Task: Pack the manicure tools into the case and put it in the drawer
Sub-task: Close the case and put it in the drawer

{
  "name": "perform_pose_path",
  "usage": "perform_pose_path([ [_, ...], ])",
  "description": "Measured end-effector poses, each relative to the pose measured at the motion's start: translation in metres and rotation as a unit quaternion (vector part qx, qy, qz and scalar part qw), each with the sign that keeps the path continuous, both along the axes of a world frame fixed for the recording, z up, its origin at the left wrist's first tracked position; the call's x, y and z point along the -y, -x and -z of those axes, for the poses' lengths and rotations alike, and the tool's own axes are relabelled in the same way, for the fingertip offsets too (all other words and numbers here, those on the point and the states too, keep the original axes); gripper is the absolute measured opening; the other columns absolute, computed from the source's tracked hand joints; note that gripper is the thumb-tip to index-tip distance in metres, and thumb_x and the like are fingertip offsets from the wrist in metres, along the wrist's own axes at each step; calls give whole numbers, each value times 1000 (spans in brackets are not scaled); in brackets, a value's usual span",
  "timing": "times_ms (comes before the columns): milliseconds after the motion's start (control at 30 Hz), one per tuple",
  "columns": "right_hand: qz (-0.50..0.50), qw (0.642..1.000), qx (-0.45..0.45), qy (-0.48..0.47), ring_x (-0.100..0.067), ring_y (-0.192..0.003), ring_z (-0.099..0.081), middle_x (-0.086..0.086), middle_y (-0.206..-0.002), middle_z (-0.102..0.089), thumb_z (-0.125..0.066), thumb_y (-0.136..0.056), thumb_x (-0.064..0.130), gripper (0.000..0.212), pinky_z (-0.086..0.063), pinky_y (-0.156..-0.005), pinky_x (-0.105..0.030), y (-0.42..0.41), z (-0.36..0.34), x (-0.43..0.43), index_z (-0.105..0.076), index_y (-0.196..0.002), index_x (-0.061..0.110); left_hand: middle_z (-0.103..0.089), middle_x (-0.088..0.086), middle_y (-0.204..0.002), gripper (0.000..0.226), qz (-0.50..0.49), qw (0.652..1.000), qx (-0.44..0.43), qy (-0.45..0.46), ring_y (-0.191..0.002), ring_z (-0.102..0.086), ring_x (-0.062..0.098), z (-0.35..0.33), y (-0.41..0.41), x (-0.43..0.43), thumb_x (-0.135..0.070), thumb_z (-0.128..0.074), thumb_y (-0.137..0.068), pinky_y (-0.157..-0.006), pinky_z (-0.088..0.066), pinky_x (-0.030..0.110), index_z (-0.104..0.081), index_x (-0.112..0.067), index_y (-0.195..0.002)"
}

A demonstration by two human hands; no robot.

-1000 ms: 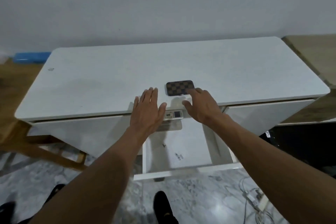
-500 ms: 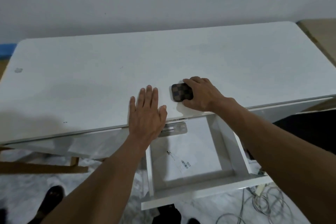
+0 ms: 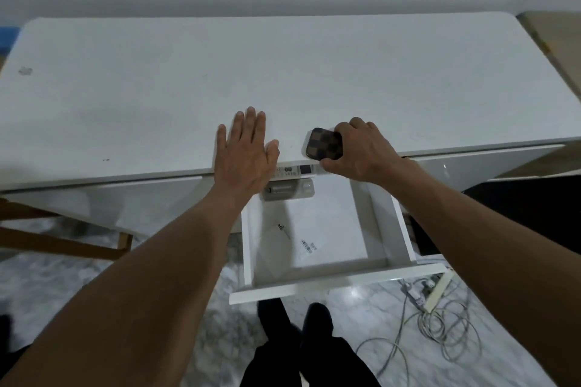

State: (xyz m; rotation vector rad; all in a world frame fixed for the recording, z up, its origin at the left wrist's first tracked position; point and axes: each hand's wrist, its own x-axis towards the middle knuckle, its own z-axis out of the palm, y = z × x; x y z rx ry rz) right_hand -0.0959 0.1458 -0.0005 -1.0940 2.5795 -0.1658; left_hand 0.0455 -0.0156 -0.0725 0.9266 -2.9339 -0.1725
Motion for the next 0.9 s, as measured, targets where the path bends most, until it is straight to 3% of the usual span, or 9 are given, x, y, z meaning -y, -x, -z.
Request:
perform_pose_path([
  [300, -91, 996, -13, 0, -31, -106, -50, -9, -113, -54, -65, -69, 52, 60, -47, -88, -38, -40, 22, -55, -55, -115, 15, -8, 6, -164, 59, -40, 999, -11, -25, -151, -5, 26, 1, -1, -17, -41, -15, -104, -120, -5, 52, -10, -14, -156],
  [533, -90, 991, 47, -88, -32, -107, -49, -11, -117, -51, -68, -73, 44, 61, -50, -88, -44, -51, 86, -60, -51, -121, 11, -13, 6, -164, 59, -57, 998, -38, 1, -151, -10, 25, 8, 2, -21, -41, -14, -103, -120, -7, 50, -16, -14, -155],
  [900, -114, 986, 77, -98, -32, -108, -48, -11, -121, -50, -71, -73, 31, 60, -49, -90, -45, -56, 151, -48, -49, -124, 9, -22, 3, -162, 57, -89, 991, -85, 48, -150, -16, 21, 19, 3, -29, -38, -16, -102, -119, -11, 46, -24, -17, -154],
])
